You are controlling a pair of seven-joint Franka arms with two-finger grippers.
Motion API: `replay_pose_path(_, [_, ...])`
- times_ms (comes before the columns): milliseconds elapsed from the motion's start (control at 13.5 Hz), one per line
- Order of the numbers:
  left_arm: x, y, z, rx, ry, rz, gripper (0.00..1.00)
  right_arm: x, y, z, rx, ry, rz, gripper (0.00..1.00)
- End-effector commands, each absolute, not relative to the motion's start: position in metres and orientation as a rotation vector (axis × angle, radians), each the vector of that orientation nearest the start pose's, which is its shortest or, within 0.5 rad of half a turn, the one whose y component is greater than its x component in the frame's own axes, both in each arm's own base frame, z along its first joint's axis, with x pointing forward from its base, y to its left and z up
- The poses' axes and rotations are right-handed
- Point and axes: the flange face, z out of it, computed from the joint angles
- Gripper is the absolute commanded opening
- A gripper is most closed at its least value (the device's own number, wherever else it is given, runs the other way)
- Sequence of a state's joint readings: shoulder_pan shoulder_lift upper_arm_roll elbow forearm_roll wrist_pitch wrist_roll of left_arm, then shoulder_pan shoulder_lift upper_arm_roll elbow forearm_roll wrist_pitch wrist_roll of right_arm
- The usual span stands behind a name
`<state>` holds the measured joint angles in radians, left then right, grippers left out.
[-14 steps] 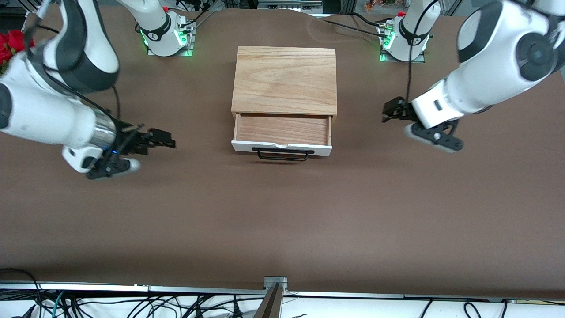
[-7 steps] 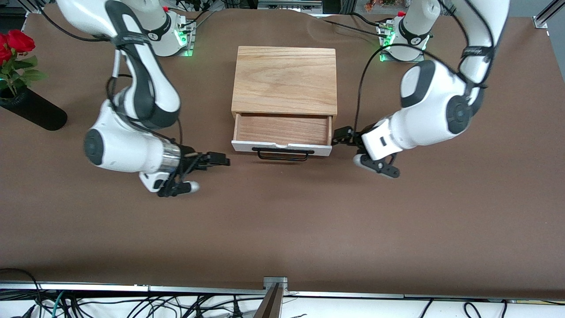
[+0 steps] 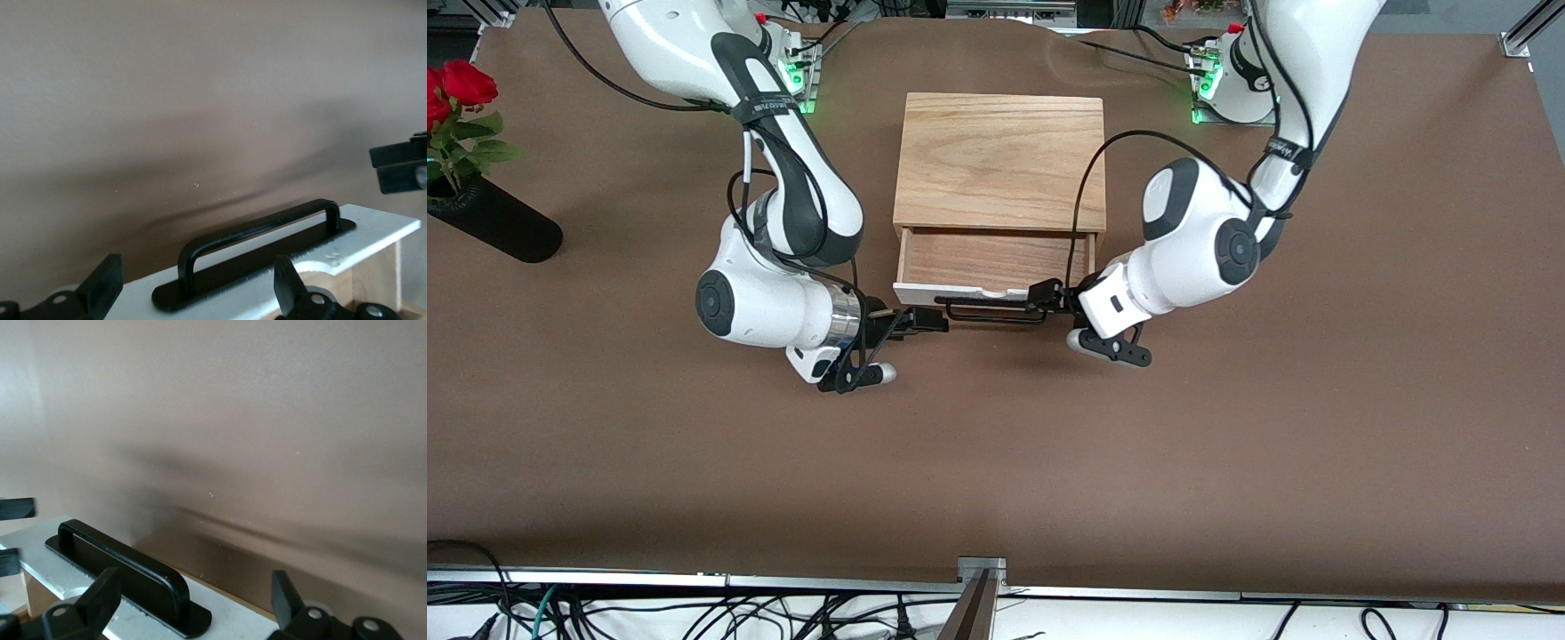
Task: Close drawer with both arms simultaneously
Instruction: 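Push the drawer front into the box with both grippers together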
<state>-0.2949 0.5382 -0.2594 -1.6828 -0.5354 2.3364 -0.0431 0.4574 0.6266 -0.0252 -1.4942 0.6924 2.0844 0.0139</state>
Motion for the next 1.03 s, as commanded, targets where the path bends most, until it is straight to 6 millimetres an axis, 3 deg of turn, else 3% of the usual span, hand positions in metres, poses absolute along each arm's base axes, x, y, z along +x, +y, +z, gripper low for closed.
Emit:
replay_pose_path(0, [0.596,-0.352,0.31,2.572,-0.105,-0.063,1.0,0.623,0.333,0.297,-2.571,-0.056,0.254,1.0])
replay_pose_path(74, [0.592,-0.355,0.308,2.573,-0.112,-0.071,1.0,0.618,0.332,0.291,-2.574,-0.063,0.269,1.0])
replay_pose_path(221, [0.567,-0.364,0.288,2.578,-0.126,-0.158,1.0,0.611,0.329,0.283,-2.58,-0.063,0.295,1.0])
replay_pose_path(369, [0.558,-0.366,0.28,2.583,-0.135,-0.198,1.0,0.608,0.33,0.286,-2.578,-0.056,0.311,1.0])
replay_pose_path(664, [0.548,-0.367,0.279,2.583,-0.181,-0.263,1.0,0.6,0.334,0.292,-2.573,-0.062,0.323,1.0])
replay_pose_path(960, [0.543,-0.367,0.282,2.581,-0.191,-0.319,1.0,0.579,0.335,0.293,-2.572,-0.076,0.351,1.0])
